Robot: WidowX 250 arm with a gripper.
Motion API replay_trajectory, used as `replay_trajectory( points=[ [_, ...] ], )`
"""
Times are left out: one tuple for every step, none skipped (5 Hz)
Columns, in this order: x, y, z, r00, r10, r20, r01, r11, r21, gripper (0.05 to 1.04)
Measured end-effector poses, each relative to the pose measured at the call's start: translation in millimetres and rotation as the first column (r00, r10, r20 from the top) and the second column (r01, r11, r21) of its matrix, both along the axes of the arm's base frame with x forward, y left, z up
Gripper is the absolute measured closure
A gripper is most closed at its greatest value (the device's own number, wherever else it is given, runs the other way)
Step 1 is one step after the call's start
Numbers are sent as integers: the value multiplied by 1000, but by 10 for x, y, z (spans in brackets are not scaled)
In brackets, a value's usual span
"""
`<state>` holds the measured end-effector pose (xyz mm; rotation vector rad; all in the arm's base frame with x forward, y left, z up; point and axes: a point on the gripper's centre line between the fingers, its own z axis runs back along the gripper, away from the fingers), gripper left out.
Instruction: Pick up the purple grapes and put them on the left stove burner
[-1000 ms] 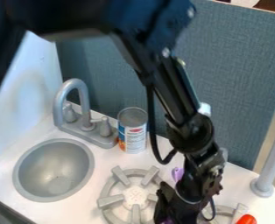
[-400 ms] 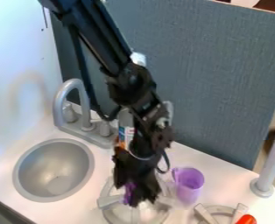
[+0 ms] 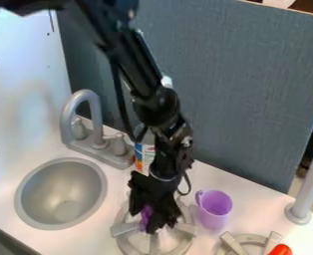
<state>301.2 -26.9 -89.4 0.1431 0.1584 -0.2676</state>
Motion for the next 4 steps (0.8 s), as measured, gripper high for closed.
replay_trajectory(
  points=[
    [36,-39,-85,1000,-3,-29,2,1000,-10,415],
    [30,-77,-102,999,1,-49,-1,1000,-1,342],
    [-81,-55,-62,997,44,-64,-43,999,10,108],
    [-161,6,299,996,85,-19,-86,995,-48,81]
  ],
)
